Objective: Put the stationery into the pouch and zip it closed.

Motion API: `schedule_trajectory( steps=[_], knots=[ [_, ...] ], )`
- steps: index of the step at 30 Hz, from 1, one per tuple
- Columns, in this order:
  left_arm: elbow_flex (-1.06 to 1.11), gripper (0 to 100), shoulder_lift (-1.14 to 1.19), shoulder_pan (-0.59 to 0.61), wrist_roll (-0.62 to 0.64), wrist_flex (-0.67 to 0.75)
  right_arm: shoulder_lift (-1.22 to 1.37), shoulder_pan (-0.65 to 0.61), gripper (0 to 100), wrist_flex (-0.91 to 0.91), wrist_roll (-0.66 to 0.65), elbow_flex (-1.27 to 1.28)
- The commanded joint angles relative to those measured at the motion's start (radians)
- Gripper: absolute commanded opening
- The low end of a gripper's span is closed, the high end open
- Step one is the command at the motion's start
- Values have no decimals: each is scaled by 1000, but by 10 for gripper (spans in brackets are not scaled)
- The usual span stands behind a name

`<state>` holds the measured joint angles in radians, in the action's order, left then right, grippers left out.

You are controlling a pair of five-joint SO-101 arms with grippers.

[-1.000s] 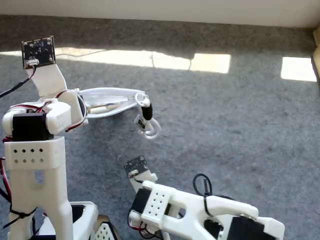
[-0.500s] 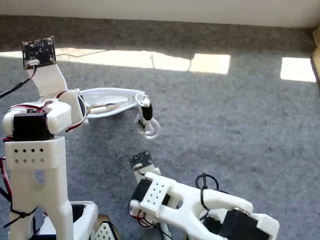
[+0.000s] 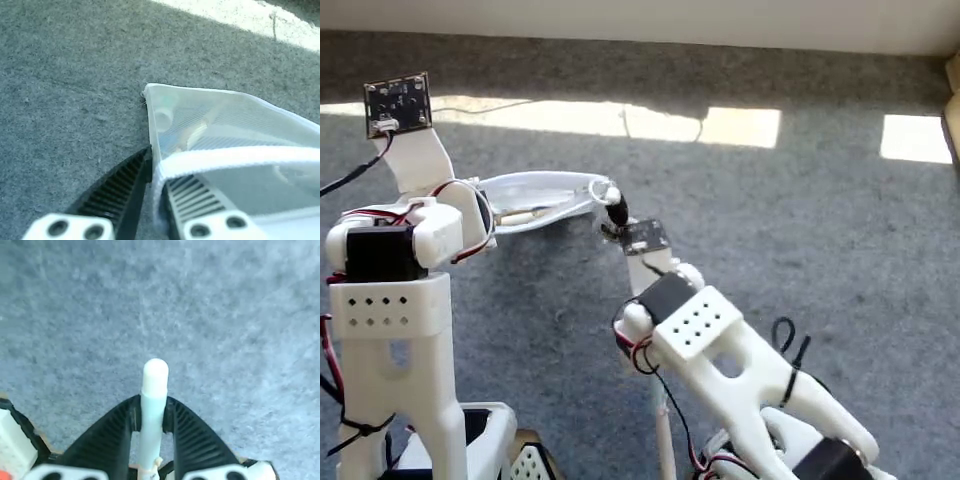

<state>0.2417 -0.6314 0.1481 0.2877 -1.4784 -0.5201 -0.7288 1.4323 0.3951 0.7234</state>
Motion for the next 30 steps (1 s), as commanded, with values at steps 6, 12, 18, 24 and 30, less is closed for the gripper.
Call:
schedule_trajectory(
  steps=[6, 12, 18, 24, 30],
  knots=[
    [-22, 6, -10, -22, -8, 25, -349, 205, 3, -134, -193, -56],
    [-22, 6, -10, -22, -8, 25, -512, 213, 3, -237, -273, -62],
    [-25, 6, -10, -22, -9, 25, -633, 211, 3, -390, -342, -62],
    [-25, 6, -10, -22, -9, 25, -713, 185, 3, -539, -404, -62],
    [-25, 6, -10, -22, -9, 25, -753, 56, 3, -641, -408, -96]
  ],
)
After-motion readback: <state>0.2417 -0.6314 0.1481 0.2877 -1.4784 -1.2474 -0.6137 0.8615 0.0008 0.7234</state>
